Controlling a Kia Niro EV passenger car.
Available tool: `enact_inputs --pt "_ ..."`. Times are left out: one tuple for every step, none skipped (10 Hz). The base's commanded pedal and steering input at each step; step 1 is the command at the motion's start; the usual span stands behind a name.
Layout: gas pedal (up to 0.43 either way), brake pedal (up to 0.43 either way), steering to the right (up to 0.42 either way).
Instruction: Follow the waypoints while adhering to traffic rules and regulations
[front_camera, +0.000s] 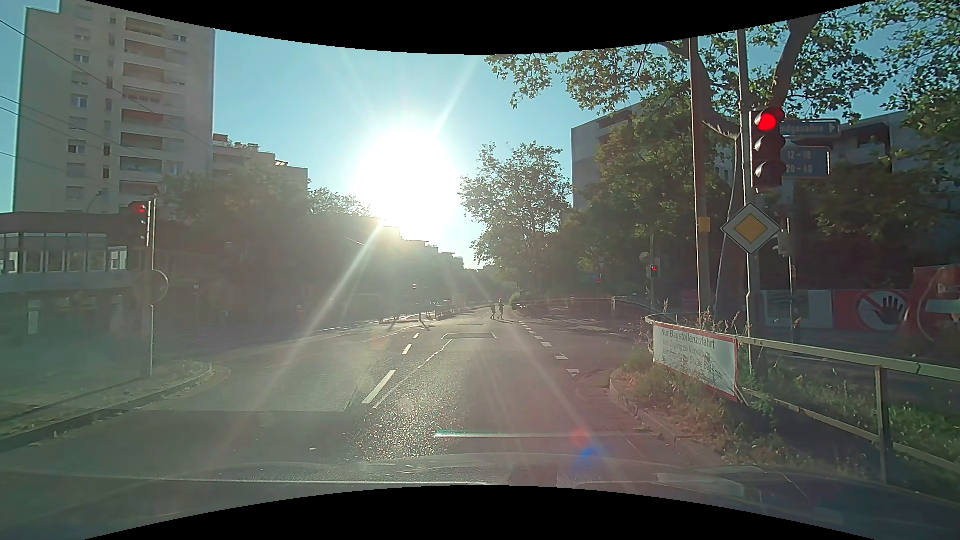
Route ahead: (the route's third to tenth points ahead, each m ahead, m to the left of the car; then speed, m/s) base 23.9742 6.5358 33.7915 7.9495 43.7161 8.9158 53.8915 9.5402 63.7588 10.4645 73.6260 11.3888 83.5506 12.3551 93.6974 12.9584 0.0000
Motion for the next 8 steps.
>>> enact_inputs --pt "0.0 0.238 -0.001" --pt "0.0 0.238 -0.002" --pt "0.0 0.238 -0.002" --pt "0.0 0.238 -0.001" --pt "0.0 0.238 -0.001" --pt "0.0 0.238 -0.002" --pt "0.0 0.238 -0.002" --pt "0.0 0.232 -0.001"
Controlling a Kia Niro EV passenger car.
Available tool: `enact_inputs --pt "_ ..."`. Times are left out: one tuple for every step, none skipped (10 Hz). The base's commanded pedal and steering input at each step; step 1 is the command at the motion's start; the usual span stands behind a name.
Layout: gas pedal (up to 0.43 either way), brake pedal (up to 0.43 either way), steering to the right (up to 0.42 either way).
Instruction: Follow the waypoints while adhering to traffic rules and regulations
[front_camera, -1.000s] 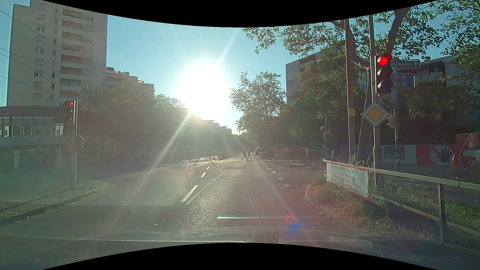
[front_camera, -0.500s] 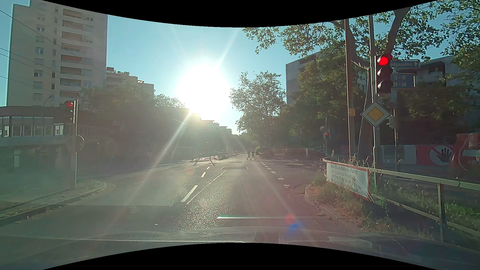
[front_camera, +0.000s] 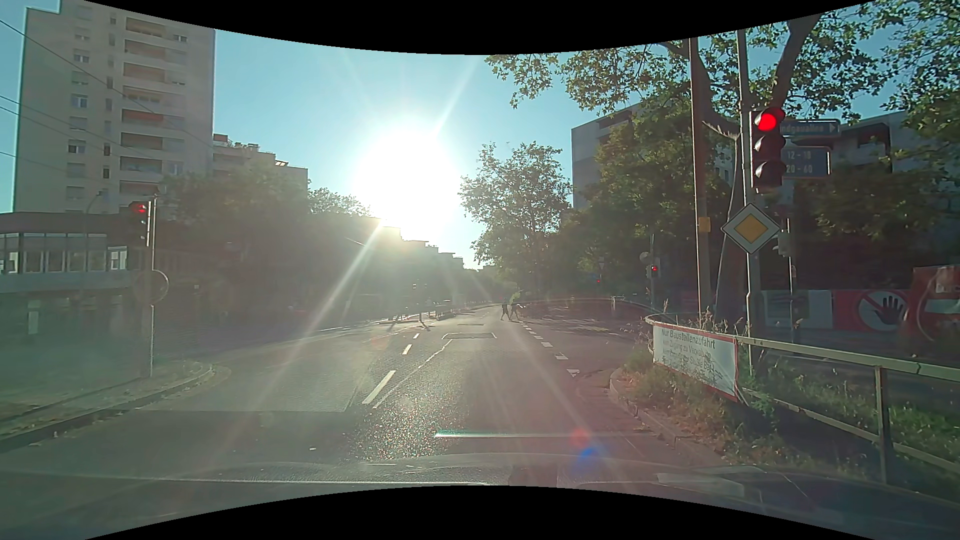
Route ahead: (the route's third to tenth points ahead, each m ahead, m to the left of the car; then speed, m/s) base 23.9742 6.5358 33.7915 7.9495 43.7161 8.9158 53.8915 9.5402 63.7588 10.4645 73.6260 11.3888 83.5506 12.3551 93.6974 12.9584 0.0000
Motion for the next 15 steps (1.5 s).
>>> enact_inputs --pt "0.0 0.238 -0.001" --pt "0.0 0.238 -0.001" --pt "0.0 0.238 -0.002" --pt "0.0 0.238 -0.001" --pt "0.0 0.238 -0.002" --pt "0.0 0.238 -0.001" --pt "0.0 0.238 -0.001" --pt "0.0 0.238 -0.002" --pt "0.0 0.226 -0.002" --pt "0.0 0.067 -0.001" --pt "0.0 0.0 -0.001" --pt "0.0 0.0 -0.001" --pt "0.0 0.0 -0.002" --pt "0.0 0.0 -0.001" --pt "0.087 0.0 -0.001"
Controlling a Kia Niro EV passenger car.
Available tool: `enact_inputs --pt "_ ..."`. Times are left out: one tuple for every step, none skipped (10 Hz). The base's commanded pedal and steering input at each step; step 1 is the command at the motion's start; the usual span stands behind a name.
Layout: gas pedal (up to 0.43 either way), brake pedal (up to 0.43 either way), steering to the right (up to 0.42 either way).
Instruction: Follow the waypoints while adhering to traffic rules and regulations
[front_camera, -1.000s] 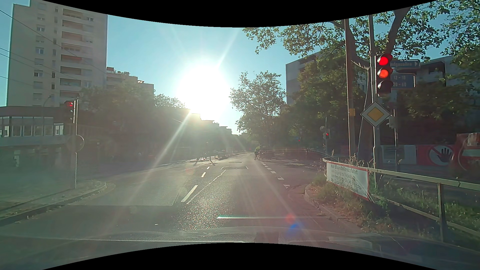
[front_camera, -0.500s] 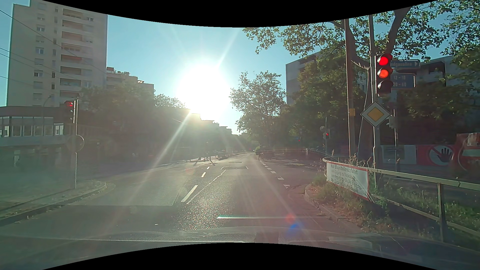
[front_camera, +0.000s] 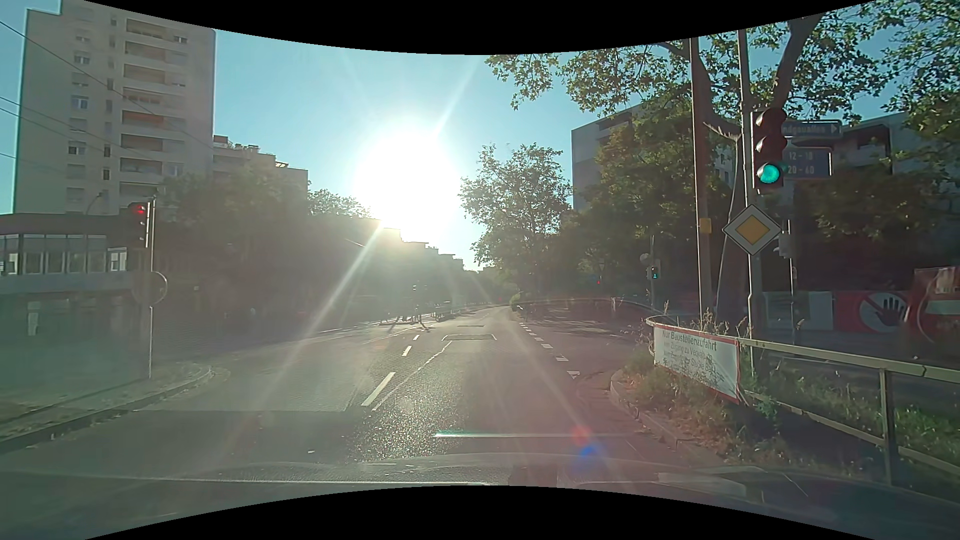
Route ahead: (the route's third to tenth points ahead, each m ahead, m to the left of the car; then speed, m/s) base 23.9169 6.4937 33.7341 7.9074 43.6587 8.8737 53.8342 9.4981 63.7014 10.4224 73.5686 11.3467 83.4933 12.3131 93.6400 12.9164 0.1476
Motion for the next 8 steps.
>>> enact_inputs --pt "0.24 0.0 -0.002" --pt "0.24 0.0 -0.005" --pt "0.268 0.0 -0.009" --pt "0.28 0.0 -0.013" --pt "0.319 0.0 -0.014" --pt "0.35 0.0 -0.015" --pt "0.37 0.0 -0.015" --pt "0.39 0.0 -0.016"
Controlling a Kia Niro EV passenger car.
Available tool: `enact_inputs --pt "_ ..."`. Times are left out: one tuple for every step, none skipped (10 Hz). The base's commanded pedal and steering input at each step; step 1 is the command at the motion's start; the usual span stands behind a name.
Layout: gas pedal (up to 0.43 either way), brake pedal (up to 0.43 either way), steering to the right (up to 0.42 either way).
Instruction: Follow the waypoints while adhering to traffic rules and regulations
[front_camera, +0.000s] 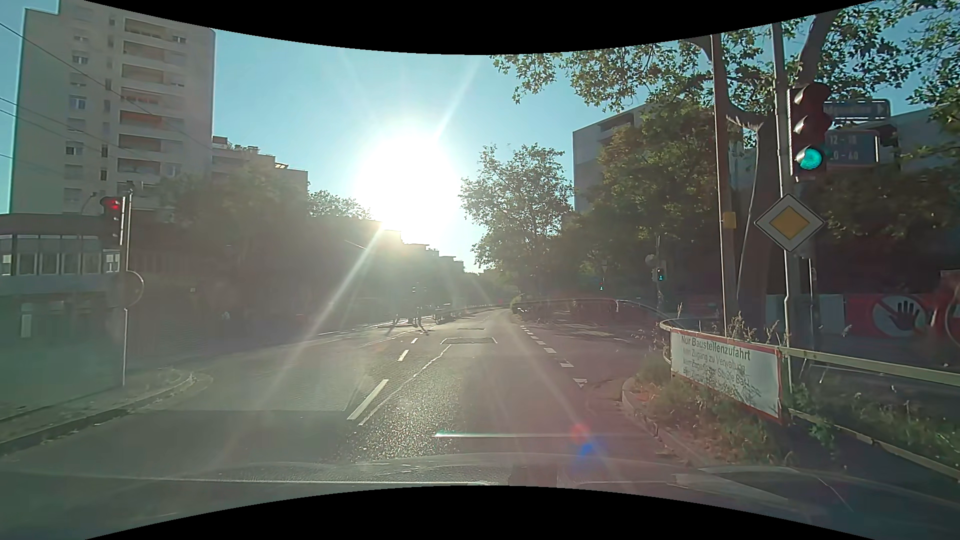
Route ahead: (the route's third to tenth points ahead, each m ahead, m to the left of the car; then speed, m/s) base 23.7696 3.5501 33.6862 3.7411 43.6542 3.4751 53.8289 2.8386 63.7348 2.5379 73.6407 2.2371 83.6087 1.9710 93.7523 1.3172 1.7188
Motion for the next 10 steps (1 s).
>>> enact_inputs --pt "0.398 0.0 -0.017" --pt "0.398 0.0 -0.017" --pt "0.398 0.0 -0.018" --pt "0.398 0.0 -0.018" --pt "0.398 0.0 -0.017" --pt "0.39 0.0 -0.017" --pt "0.39 0.0 -0.018" --pt "0.39 0.0 -0.018" --pt "0.39 0.0 -0.017" --pt "0.378 0.0 -0.015"
